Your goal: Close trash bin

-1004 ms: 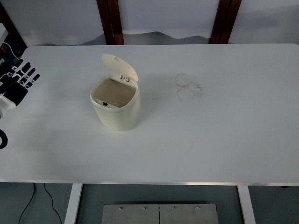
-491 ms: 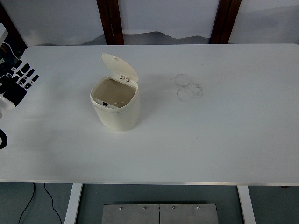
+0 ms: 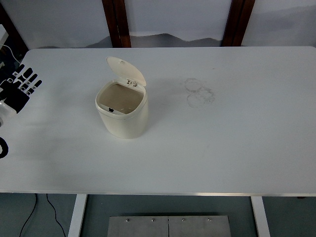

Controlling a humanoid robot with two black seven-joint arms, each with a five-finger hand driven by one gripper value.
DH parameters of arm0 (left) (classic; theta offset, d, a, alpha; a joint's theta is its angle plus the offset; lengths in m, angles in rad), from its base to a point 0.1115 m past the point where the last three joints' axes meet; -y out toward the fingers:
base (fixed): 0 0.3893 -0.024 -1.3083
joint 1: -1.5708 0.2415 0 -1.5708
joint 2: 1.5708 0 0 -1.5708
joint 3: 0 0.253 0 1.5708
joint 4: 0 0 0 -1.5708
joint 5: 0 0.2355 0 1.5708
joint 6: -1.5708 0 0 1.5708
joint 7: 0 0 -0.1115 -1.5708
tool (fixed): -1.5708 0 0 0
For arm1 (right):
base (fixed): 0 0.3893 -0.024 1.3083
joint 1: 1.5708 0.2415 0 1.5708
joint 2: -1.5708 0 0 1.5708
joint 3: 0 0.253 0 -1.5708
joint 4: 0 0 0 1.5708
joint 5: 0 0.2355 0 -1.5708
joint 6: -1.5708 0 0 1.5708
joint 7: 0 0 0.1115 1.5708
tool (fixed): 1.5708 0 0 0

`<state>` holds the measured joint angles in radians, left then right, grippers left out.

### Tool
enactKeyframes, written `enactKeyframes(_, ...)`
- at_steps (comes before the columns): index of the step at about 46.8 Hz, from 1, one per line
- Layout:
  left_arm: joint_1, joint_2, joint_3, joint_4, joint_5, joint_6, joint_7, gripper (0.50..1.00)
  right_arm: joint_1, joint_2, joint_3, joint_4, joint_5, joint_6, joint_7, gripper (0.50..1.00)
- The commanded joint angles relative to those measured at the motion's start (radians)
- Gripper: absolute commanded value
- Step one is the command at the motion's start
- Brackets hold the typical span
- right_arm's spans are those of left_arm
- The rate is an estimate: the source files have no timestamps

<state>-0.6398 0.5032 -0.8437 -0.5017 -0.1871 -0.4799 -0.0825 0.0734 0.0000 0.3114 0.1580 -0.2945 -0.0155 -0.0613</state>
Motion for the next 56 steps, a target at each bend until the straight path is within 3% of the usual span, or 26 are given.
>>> enactKeyframes(1,-0.001,0.002,0.0,0.0,0.0,0.0,0.0,1.0,0.0,0.0,0.0,0.0,0.0,0.0,0.0,0.995)
enactKeyframes(27,-0.015,0.049,0.008,-0.006,0.005,0.001,0.001,1.0,0.0,0.0,0.0,0.0,0.0,0.0,0.0,0.995)
enactKeyframes(38,-0.049,0.083,0.015,-0.066,0.113,0.012,0.0,1.0,0.0,0.0,0.0,0.0,0.0,0.0,0.0,0.995)
enactKeyframes(44,-0.099,0.103,0.064,-0.087,0.156,0.04,0.0,1.0,0.0,0.0,0.0,0.0,0.0,0.0,0.0,0.995)
enactKeyframes(56,-0.336,0.195,0.383,-0.192,0.164,0.096,0.0,1.0,0.0,0.0,0.0,0.0,0.0,0.0,0.0,0.995)
